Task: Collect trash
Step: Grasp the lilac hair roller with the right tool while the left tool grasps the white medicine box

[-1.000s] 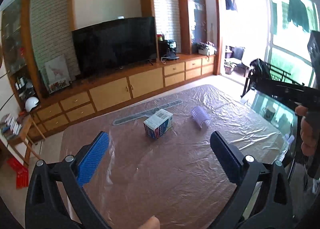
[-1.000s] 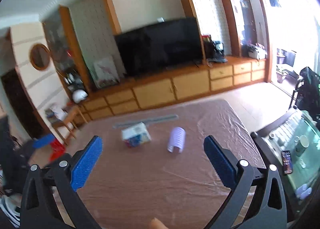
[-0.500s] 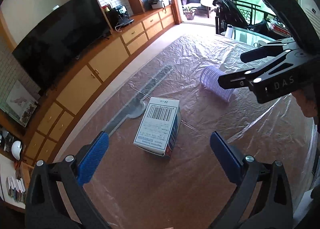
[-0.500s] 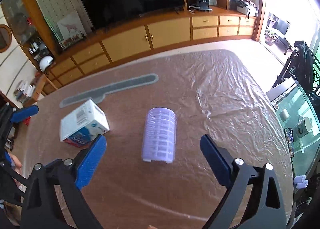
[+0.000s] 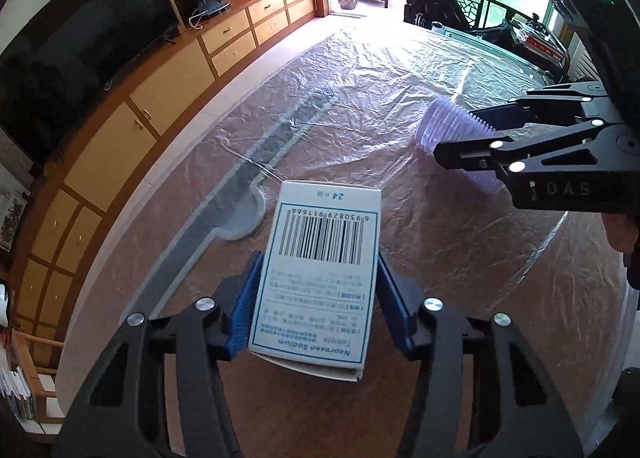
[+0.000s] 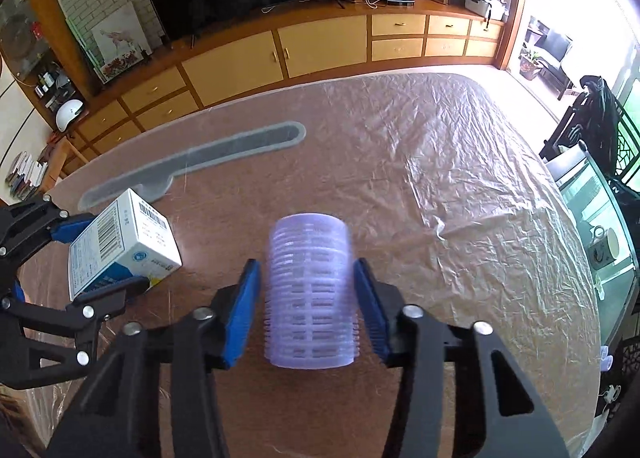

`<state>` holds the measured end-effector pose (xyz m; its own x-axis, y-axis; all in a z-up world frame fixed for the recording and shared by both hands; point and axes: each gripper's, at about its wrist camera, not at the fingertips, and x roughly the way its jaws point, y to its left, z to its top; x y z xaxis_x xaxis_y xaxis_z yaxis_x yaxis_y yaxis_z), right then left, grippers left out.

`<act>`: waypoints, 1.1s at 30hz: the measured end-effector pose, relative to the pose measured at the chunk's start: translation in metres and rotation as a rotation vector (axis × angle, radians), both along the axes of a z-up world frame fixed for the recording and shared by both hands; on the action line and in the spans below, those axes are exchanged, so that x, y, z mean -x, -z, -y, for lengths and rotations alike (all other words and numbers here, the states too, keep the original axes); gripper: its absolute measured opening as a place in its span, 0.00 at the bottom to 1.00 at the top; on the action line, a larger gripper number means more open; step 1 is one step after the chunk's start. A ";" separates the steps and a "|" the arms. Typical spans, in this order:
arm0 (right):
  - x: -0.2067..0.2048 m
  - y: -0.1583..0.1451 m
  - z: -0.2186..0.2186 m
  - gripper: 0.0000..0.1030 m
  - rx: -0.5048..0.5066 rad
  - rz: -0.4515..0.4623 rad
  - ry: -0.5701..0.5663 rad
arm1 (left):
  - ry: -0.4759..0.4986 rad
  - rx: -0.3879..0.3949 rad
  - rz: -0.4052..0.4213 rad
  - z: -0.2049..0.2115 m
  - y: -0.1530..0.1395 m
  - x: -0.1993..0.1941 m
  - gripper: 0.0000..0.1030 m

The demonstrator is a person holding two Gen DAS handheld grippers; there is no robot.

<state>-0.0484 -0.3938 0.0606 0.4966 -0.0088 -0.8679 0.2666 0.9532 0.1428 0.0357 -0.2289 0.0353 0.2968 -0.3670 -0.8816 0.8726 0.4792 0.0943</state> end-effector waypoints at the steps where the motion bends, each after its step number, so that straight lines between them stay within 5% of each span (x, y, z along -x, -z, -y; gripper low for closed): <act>1: -0.002 0.001 0.000 0.42 -0.011 0.004 0.003 | 0.001 0.001 -0.005 0.000 0.001 -0.001 0.49; 10: 0.009 -0.011 0.019 0.41 -0.137 0.067 0.053 | -0.080 0.120 -0.079 -0.020 -0.018 -0.005 0.46; 17: 0.026 -0.034 0.017 0.41 -0.189 0.123 0.019 | -0.203 0.213 -0.047 -0.052 -0.046 0.012 0.46; 33: 0.090 -0.075 -0.011 0.41 -0.233 0.208 -0.134 | -0.458 0.241 0.065 -0.092 -0.069 0.094 0.46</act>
